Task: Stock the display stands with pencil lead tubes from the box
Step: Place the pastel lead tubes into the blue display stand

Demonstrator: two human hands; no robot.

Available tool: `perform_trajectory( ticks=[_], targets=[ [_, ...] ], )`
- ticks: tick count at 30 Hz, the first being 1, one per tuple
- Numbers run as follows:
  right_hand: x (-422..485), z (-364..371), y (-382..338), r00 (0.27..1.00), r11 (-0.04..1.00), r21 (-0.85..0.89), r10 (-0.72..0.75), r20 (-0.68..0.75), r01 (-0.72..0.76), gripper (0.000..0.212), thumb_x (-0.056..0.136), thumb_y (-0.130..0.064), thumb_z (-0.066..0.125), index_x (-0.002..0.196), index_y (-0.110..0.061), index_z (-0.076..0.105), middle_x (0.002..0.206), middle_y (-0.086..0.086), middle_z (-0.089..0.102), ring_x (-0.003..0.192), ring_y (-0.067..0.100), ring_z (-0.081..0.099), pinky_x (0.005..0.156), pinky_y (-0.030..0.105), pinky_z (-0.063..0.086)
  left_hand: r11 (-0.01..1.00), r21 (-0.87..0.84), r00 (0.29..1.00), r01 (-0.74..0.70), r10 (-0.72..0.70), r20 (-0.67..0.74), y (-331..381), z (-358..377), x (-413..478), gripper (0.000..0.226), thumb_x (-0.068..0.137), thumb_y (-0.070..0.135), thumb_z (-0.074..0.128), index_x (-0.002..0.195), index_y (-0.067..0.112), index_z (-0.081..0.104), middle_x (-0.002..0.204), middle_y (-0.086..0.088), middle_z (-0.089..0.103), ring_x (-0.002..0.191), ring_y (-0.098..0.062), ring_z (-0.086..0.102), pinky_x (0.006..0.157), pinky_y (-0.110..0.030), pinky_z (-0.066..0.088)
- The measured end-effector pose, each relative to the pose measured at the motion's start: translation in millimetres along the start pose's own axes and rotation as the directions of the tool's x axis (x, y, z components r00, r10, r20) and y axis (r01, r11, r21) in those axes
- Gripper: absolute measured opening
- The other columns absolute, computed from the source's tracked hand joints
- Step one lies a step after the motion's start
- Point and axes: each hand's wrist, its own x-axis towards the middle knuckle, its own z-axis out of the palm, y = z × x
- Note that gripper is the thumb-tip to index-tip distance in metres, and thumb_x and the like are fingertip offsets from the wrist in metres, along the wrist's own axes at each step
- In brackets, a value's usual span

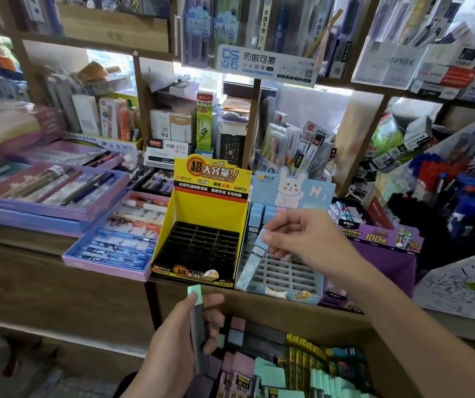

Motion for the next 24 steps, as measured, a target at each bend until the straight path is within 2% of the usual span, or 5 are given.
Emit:
perform_trajectory(
  ticks=[2, 9, 14, 17, 24],
  targets=[
    [4, -10, -3, 0.997, 0.999, -0.031, -0.028, -0.066, 0.026, 0.009, 0.083, -0.009, 0.083, 0.09, -0.01, 0.077, 0.078, 0.015, 0.076, 0.071, 0.03, 0.075, 0.063, 0.03, 0.063, 1.0, -0.017, 1.0, 0.006, -0.006, 0.006, 3, 2, -3, 0.056, 0.105, 0.034, 0.035, 0.11, -0.009, 0.07, 0.071, -0.019, 0.06, 0.058, -0.023, 0.048, 0.043, -0.029, 0.033],
    [25, -29, -8, 0.966, 0.961, -0.249, -0.17, -0.196, 0.119, 0.011, 0.087, -0.007, 0.08, 0.088, -0.017, 0.074, 0.076, 0.004, 0.074, 0.066, 0.016, 0.073, 0.067, 0.029, 0.064, 0.997, -0.073, 0.999, 0.039, -0.037, 0.032, 7, 5, -5, 0.054, 0.105, 0.027, 0.027, 0.116, -0.011, 0.064, 0.069, -0.019, 0.058, 0.058, -0.024, 0.044, 0.044, -0.029, 0.031],
    [35, -29, -4, 0.956, 0.922, -0.364, -0.217, -0.196, 0.135, 0.019, 0.088, -0.009, 0.079, 0.085, -0.026, 0.072, 0.079, 0.002, 0.074, 0.066, 0.013, 0.071, 0.072, 0.034, 0.065, 0.998, -0.063, 0.999, 0.03, -0.027, 0.047, 4, 0, -3, 0.052, 0.096, 0.029, 0.039, 0.118, -0.009, 0.067, 0.074, -0.019, 0.059, 0.058, -0.023, 0.047, 0.044, -0.029, 0.034],
    [39, -28, 1, 0.959, 0.902, -0.411, -0.22, -0.18, 0.13, 0.022, 0.087, -0.011, 0.08, 0.083, -0.031, 0.072, 0.078, -0.005, 0.073, 0.065, 0.006, 0.069, 0.072, 0.032, 0.064, 0.998, -0.059, 0.998, 0.02, -0.016, 0.064, 2, -2, -1, 0.056, 0.082, 0.034, 0.049, 0.114, -0.006, 0.071, 0.076, -0.018, 0.059, 0.059, -0.022, 0.049, 0.044, -0.029, 0.035],
    [46, -23, 5, 0.956, 0.879, -0.46, -0.232, -0.18, 0.127, 0.027, 0.084, -0.015, 0.083, 0.077, -0.037, 0.072, 0.073, -0.012, 0.073, 0.066, 0.0, 0.067, 0.071, 0.023, 0.059, 0.998, -0.045, 0.996, 0.033, -0.029, 0.081, -1, -4, 2, 0.051, 0.081, 0.036, 0.052, 0.106, -0.001, 0.077, 0.076, -0.017, 0.06, 0.058, -0.021, 0.051, 0.045, -0.028, 0.036]
  ],
)
